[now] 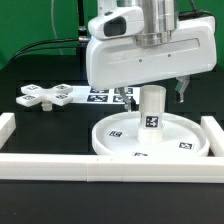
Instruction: Assemble round table
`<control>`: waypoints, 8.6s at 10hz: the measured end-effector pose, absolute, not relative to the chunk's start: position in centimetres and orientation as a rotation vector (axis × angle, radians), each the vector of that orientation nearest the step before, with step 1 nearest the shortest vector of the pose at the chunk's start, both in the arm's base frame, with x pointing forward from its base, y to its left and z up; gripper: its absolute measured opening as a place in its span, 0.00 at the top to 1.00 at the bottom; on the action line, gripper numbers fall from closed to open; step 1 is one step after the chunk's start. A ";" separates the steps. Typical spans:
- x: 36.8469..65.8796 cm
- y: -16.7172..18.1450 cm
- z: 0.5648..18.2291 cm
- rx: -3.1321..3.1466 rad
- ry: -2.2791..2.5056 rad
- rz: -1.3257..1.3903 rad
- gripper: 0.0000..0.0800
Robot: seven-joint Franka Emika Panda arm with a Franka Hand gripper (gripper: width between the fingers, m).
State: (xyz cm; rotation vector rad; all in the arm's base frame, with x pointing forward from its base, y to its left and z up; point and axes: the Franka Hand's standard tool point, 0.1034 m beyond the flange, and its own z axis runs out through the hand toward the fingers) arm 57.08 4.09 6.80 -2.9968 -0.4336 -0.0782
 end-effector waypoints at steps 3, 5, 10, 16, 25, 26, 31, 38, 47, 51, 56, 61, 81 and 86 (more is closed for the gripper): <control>56.6 4.2 6.3 -2.955 -0.834 -0.147 0.19; 56.6 4.2 6.3 -2.917 -1.019 -0.141 0.19; 56.8 4.6 6.4 -2.749 -1.525 -0.112 0.19; 57.1 4.4 6.6 -2.555 -1.899 -0.081 0.35; 56.8 4.4 6.3 -2.623 -1.790 -0.067 1.00; 56.8 4.3 6.3 -2.624 -1.790 -0.067 1.00; 56.8 2.4 6.4 -2.596 -1.828 -0.037 0.47; 56.6 -0.7 6.5 -2.546 -1.886 0.000 0.19; 56.3 0.6 6.2 -2.533 -1.879 0.013 0.49; 56.3 0.7 6.2 -2.621 -1.747 0.004 0.49; 56.0 2.7 6.1 -3.036 -0.784 -0.019 0.49; 55.9 3.4 6.1 -3.097 -0.327 -0.018 0.49; 52.5 3.8 8.5 -3.057 0.338 -0.020 0.19; 47.0 -3.8 8.5 -3.061 0.083 -0.037 0.19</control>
Offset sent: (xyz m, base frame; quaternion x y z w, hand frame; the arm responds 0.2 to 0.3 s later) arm -0.0073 0.0013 0.0012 -0.0274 -0.0046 -0.2231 0.9744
